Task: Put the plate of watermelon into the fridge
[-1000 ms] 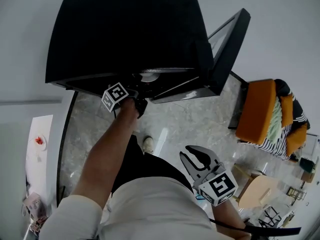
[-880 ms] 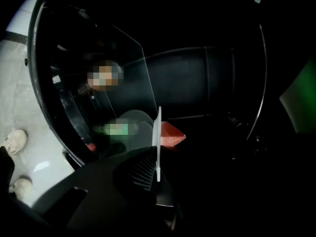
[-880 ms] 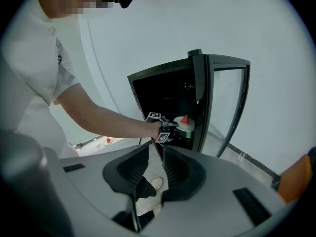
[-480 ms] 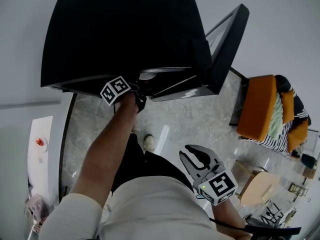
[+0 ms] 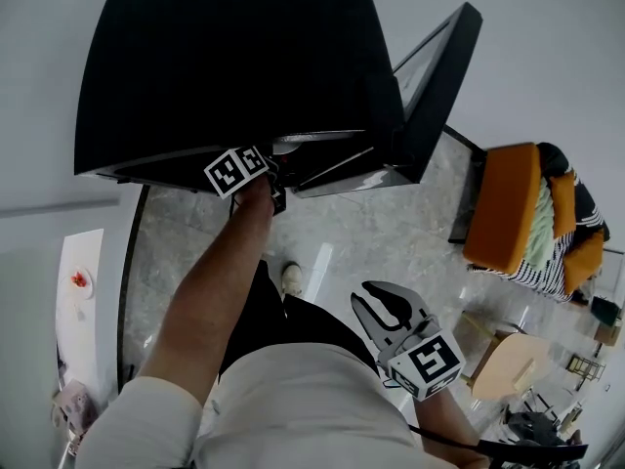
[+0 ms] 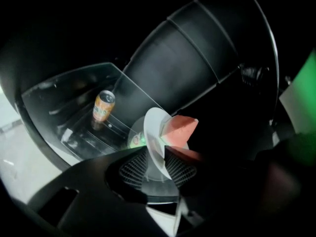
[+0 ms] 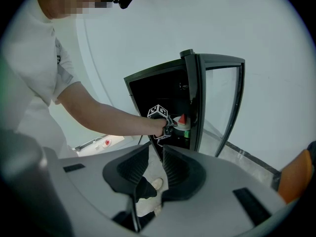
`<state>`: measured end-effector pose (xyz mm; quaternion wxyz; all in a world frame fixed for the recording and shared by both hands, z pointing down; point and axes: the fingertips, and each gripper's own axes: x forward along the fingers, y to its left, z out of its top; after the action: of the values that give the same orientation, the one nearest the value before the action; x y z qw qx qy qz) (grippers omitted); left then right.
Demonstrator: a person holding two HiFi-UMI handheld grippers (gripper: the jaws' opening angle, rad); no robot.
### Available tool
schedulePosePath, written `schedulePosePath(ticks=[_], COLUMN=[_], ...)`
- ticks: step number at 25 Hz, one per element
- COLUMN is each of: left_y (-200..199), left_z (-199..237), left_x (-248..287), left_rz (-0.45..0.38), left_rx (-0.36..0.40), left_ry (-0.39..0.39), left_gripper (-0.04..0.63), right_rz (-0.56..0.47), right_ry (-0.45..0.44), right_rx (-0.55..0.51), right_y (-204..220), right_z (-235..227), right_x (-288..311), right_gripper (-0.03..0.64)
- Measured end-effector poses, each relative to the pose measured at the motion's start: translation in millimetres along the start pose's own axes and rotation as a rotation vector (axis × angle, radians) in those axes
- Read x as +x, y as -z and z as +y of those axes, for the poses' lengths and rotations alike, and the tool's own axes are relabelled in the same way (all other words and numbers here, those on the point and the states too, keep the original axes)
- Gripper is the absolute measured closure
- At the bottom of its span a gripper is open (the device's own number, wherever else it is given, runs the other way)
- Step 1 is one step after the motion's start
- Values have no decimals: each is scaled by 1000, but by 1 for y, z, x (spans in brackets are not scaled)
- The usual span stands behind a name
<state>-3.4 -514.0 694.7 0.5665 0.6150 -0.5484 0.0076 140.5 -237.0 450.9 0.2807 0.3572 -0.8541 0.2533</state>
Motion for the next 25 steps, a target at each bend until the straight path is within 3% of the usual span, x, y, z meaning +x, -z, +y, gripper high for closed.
schedulePosePath(ticks=[3,12,25], left_y=[-2,-4,8], left_z=[4,-1,-9], left_x=[-1,-7,-48], left_rz=[-19,-65,-83], left_rx=[58,182,208], left_ry=[-55,-105,-72], left_gripper=[471,354,351], right_rz=[-4,-22,-70], right_ry=[4,24,-11], right_rx=[6,20,-13], right_y=[2,10,17], right_z=[-1,-3,11], right_x=[-3,-13,-32], right_gripper=[518,518,518])
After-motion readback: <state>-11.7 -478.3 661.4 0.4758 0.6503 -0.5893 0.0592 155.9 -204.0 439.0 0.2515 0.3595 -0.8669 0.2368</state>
